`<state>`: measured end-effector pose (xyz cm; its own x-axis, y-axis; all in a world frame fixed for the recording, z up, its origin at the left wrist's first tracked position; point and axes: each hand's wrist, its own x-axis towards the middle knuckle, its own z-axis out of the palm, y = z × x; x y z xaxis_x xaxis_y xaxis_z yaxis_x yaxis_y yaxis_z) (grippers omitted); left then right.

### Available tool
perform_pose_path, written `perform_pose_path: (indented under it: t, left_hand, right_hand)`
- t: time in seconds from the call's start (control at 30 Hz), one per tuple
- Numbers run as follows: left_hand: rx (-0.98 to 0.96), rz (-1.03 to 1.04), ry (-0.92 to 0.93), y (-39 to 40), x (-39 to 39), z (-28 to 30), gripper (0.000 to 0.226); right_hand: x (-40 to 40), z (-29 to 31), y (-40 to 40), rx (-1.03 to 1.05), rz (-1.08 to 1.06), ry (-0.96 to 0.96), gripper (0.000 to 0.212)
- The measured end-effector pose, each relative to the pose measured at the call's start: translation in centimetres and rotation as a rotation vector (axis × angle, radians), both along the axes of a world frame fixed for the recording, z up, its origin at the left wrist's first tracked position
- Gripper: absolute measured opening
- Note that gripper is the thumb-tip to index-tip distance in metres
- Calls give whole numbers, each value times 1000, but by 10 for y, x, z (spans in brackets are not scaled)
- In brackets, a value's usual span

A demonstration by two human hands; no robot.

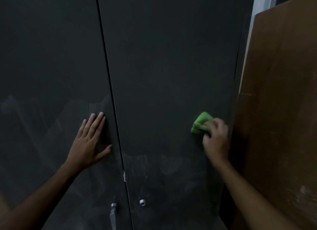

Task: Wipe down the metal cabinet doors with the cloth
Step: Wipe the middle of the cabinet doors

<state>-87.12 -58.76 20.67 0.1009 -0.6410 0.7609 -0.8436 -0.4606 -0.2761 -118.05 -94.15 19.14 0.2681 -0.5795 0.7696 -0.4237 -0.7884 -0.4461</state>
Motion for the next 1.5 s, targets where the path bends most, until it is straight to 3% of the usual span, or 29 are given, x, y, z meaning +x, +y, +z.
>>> perform_pose_path:
  t: [0.1,0.2,0.27,0.33,0.4,0.47,0.57,0.63,0.7,0.77,0.83,0.93,1.03,1.1,1.17,1.23,1.27,1.4,1.43,1.5]
  left_hand:
    - [-5,7,2,-2,-3,-1,101]
    - [-9,9,11,-3,-5,0,101]
    - [-15,9,21,-4,-6,-1,101]
    - [-23,12,32,-5,-7,-2,101]
    - [-25,7,39,-5,-6,-3,101]
    - [-19,0,40,-4,-4,-3,102]
    - [-27,1,48,-6,-4,-2,102]
    - [-33,7,58,-8,-4,-4,102]
    - [-33,16,65,-8,-5,-4,103]
    - [-25,19,68,-8,-5,-4,103]
    - [-16,20,66,-7,-5,-3,103]
    - [-16,25,75,-7,-7,-3,103]
    - [-15,22,83,-8,-10,-3,102]
    - [-15,25,87,-7,-12,-2,102]
    - [-10,25,83,-5,-14,-1,102]
    - [4,24,81,-3,-16,0,102]
    - [12,25,81,-3,-16,1,102]
    - [36,36,87,-1,-17,4,105]
    - [39,40,89,-1,-17,4,105]
    - [37,42,98,-1,-18,4,106]
  right_hand:
    - [-22,-37,-5,65,56,140,45]
    - [-36,-8,-39,247,-104,-111,38]
    - [-29,17,-41,181,-128,-215,40]
    - [-16,18,-20,57,-41,-131,45]
    - [-12,-13,-2,-18,72,91,47]
    - [-26,-36,-1,47,96,185,42]
    - [-32,-8,-28,273,-54,-125,38]
    - [-19,19,-24,208,-79,-267,42]
    - [-3,20,-3,55,8,-165,46]
    - [-2,-8,11,-63,145,85,47]
    - [-17,-30,9,-34,169,239,41]
    - [-23,-1,-14,227,33,-83,35]
    - [-3,49,-12,143,-13,-327,42]
    - [12,53,4,-35,105,-183,51]
    - [13,27,17,-197,260,100,50]
    - [-3,6,11,-194,269,246,44]
    - [-12,6,0,-116,217,188,42]
    - [-13,68,-37,182,-17,-354,41]
    - [-8,82,-35,154,-16,-399,42]
    - [0,83,-20,-3,36,-286,45]
